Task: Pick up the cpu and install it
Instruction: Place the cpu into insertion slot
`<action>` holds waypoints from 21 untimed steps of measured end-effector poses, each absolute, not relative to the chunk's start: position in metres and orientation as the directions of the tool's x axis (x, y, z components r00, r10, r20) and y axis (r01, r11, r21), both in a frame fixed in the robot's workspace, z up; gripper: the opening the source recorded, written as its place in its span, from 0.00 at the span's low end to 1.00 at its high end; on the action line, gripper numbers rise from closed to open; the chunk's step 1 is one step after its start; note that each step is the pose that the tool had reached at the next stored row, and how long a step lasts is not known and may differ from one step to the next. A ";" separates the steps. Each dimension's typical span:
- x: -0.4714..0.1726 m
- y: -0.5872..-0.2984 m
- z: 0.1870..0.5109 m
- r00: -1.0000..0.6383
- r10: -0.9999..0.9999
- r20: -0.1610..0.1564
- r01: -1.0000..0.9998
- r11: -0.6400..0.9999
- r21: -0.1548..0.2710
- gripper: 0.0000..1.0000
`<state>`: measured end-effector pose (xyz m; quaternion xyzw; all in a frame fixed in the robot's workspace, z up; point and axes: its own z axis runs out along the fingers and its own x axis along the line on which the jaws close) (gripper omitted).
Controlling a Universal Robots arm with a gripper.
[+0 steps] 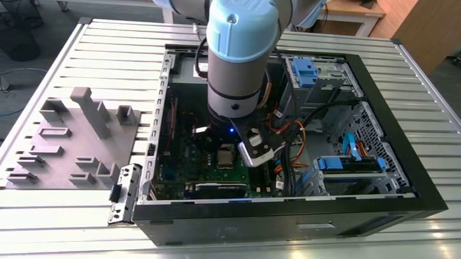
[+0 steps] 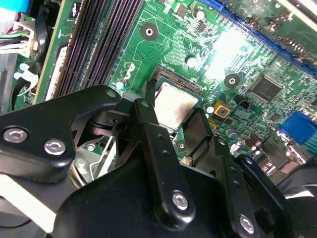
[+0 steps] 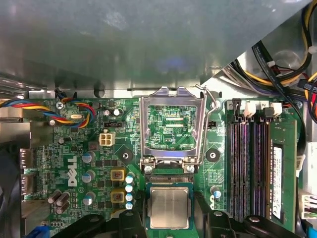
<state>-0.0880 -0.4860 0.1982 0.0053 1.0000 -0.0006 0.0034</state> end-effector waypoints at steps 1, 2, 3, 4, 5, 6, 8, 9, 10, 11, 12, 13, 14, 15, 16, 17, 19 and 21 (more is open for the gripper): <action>-0.088 -0.486 0.198 -1.000 0.011 -0.007 0.011 1.000 -0.001 0.47; -0.088 -0.486 0.197 -1.000 0.011 -0.007 0.011 1.000 -0.001 0.47; -0.088 -0.486 0.196 -1.000 0.011 -0.007 0.011 1.000 -0.001 0.47; -0.088 -0.487 0.196 -1.000 0.011 -0.007 0.011 1.000 -0.001 0.47; -0.088 -0.487 0.196 -1.000 0.011 -0.007 0.011 1.000 -0.001 0.47; -0.088 -0.488 0.196 -1.000 0.012 -0.007 0.012 1.000 -0.001 0.47; -0.088 -0.488 0.195 -1.000 0.012 -0.007 0.012 1.000 -0.001 0.47; -0.088 -0.488 0.195 -1.000 0.012 -0.007 0.012 1.000 -0.001 0.47; -0.088 -0.488 0.195 -1.000 0.012 -0.007 0.012 1.000 -0.001 0.47; -0.088 -0.488 0.195 -1.000 0.012 -0.007 0.012 1.000 -0.001 0.47; -0.088 -0.488 0.195 -1.000 0.012 -0.007 0.012 1.000 -0.001 0.47; -0.088 -0.488 0.195 -1.000 0.012 -0.007 0.012 1.000 -0.001 0.47; -0.087 -0.488 0.194 -1.000 0.012 -0.007 0.012 1.000 -0.001 0.47; -0.087 -0.488 0.194 -1.000 0.013 -0.007 0.013 1.000 -0.001 0.47; -0.087 -0.488 0.194 -1.000 0.013 -0.007 0.013 1.000 -0.001 0.47; -0.087 -0.488 0.194 -1.000 0.013 -0.007 0.013 1.000 -0.001 0.47; -0.087 -0.488 0.194 -1.000 0.013 -0.007 0.013 1.000 -0.001 0.47; -0.086 -0.488 0.194 -1.000 0.014 -0.007 0.014 1.000 -0.001 0.47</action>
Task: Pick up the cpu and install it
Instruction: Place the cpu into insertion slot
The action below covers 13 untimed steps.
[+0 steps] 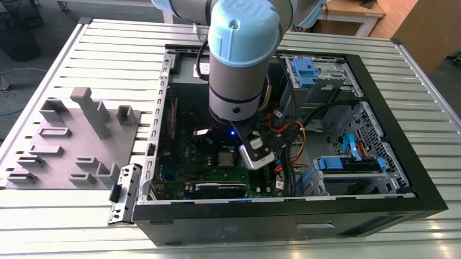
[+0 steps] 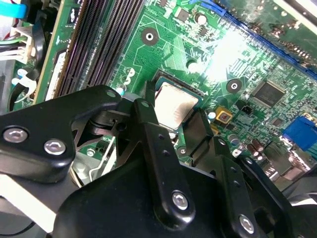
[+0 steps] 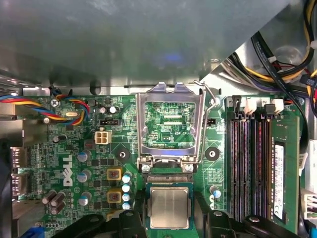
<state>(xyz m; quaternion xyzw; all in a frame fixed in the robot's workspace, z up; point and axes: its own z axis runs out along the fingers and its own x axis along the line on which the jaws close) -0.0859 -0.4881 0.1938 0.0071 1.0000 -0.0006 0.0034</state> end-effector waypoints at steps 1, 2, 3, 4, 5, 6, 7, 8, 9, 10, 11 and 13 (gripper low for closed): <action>-0.085 -0.488 0.194 -1.000 0.015 -0.007 0.015 1.000 -0.001 0.47; -0.085 -0.488 0.194 -1.000 0.015 -0.007 0.015 1.000 -0.001 0.47; -0.085 -0.488 0.194 -1.000 0.015 -0.007 0.015 1.000 -0.001 0.47; -0.085 -0.488 0.194 -1.000 0.015 -0.007 0.015 1.000 -0.001 0.47; -0.085 -0.488 0.194 -1.000 0.015 -0.007 0.015 1.000 -0.001 0.47; -0.085 -0.488 0.194 -1.000 0.015 -0.007 0.015 1.000 -0.001 0.47; -0.085 -0.488 0.193 -1.000 0.015 -0.007 0.015 1.000 -0.001 0.47; -0.085 -0.488 0.192 -1.000 0.015 -0.007 0.015 1.000 -0.001 0.47; -0.085 -0.488 0.191 -1.000 0.015 -0.007 0.015 1.000 -0.001 0.47; -0.085 -0.488 0.190 -1.000 0.015 -0.007 0.015 1.000 -0.001 0.47; -0.085 -0.488 0.190 -1.000 0.015 -0.007 0.015 1.000 -0.001 0.47; -0.085 -0.488 0.190 -1.000 0.015 -0.007 0.015 1.000 -0.001 0.47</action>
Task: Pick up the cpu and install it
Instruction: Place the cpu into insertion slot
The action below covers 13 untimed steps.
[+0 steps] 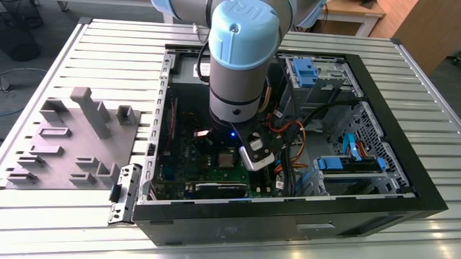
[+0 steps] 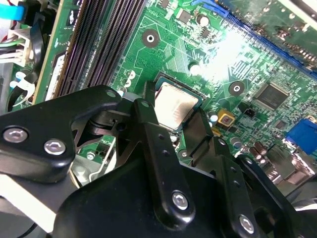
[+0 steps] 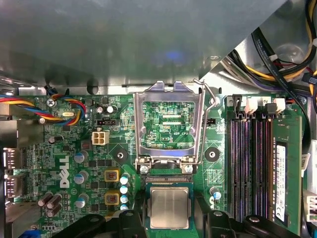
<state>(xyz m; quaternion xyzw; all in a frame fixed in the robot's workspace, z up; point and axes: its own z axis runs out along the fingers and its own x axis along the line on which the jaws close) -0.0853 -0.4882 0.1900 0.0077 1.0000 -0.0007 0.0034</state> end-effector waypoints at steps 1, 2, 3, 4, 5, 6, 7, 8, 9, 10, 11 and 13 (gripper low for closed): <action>-0.085 -0.488 0.190 -1.000 0.015 -0.007 0.015 1.000 -0.001 0.47; -0.085 -0.488 0.190 -1.000 0.015 -0.007 0.015 1.000 -0.001 0.47; -0.085 -0.488 0.190 -1.000 0.015 -0.007 0.015 1.000 -0.001 0.47; -0.085 -0.488 0.190 -1.000 0.015 -0.007 0.015 1.000 -0.001 0.47; -0.085 -0.488 0.190 -1.000 0.015 -0.007 0.015 1.000 -0.001 0.47; -0.085 -0.488 0.190 -1.000 0.015 -0.007 0.015 1.000 -0.001 0.47; -0.085 -0.488 0.190 -1.000 0.015 -0.007 0.015 1.000 -0.001 0.47; -0.085 -0.488 0.190 -1.000 0.015 -0.007 0.015 1.000 -0.001 0.47; -0.085 -0.488 0.189 -1.000 0.015 -0.007 0.015 1.000 -0.002 0.47; -0.085 -0.488 0.189 -1.000 0.015 -0.007 0.015 1.000 -0.002 0.47; -0.085 -0.488 0.189 -1.000 0.015 -0.007 0.015 1.000 -0.002 0.47; -0.085 -0.488 0.188 -1.000 0.015 -0.007 0.015 1.000 -0.002 0.47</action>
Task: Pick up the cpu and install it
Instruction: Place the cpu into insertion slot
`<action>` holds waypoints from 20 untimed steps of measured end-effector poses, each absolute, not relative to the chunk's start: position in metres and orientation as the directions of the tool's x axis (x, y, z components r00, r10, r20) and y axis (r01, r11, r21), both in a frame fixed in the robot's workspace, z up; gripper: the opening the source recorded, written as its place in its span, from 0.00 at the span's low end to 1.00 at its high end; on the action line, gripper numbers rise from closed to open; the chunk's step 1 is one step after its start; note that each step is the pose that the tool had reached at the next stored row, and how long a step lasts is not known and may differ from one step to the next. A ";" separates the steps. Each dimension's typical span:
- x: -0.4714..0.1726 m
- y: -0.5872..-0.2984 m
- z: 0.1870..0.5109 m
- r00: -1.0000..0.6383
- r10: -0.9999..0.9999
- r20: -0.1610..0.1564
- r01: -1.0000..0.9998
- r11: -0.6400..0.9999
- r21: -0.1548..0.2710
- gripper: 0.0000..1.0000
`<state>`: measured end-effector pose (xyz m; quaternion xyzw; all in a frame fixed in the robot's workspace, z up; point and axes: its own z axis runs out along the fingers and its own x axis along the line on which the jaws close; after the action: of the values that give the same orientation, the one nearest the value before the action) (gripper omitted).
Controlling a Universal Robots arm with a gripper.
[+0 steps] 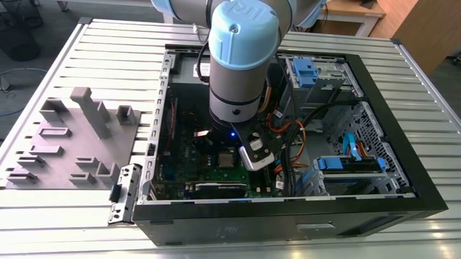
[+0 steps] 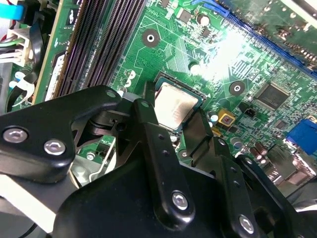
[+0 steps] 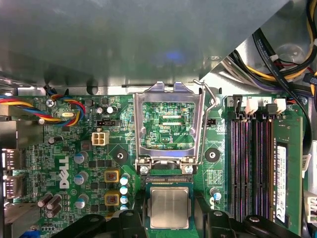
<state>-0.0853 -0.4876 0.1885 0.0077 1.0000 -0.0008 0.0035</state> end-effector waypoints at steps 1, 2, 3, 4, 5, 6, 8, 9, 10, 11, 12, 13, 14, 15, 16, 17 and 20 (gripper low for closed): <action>-0.085 -0.488 0.188 -1.000 0.015 -0.007 0.015 1.000 -0.001 0.47; -0.085 -0.488 0.188 -1.000 0.015 -0.007 0.015 1.000 -0.001 0.47; -0.085 -0.488 0.188 -1.000 0.015 -0.007 0.015 1.000 -0.001 0.47; -0.085 -0.488 0.188 -1.000 0.015 -0.007 0.015 1.000 -0.001 0.47; -0.085 -0.488 0.188 -1.000 0.015 -0.007 0.015 1.000 -0.001 0.47; -0.085 -0.488 0.188 -1.000 0.015 -0.007 0.015 1.000 -0.001 0.47; -0.085 -0.488 0.188 -1.000 0.015 -0.007 0.015 1.000 -0.001 0.47; -0.085 -0.488 0.188 -1.000 0.015 -0.007 0.015 1.000 -0.001 0.47; -0.085 -0.488 0.188 -1.000 0.015 -0.007 0.015 1.000 -0.001 0.47; -0.085 -0.488 0.188 -1.000 0.015 -0.007 0.015 1.000 -0.001 0.47; -0.085 -0.488 0.188 -1.000 0.015 -0.007 0.015 1.000 -0.001 0.48; -0.085 -0.487 0.188 -1.000 0.015 -0.008 0.015 1.000 -0.001 0.48; -0.085 -0.487 0.188 -1.000 0.015 -0.008 0.015 1.000 -0.001 0.48; -0.085 -0.487 0.188 -1.000 0.015 -0.007 0.015 1.000 -0.001 0.54; -0.085 -0.488 0.188 -1.000 0.015 -0.007 0.015 1.000 -0.001 0.54; -0.085 -0.488 0.188 -1.000 0.015 -0.007 0.015 1.000 -0.001 0.54; -0.085 -0.488 0.188 -1.000 0.015 -0.007 0.015 1.000 -0.001 0.54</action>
<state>-0.0853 -0.4875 0.1882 0.0077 1.0000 -0.0006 0.0036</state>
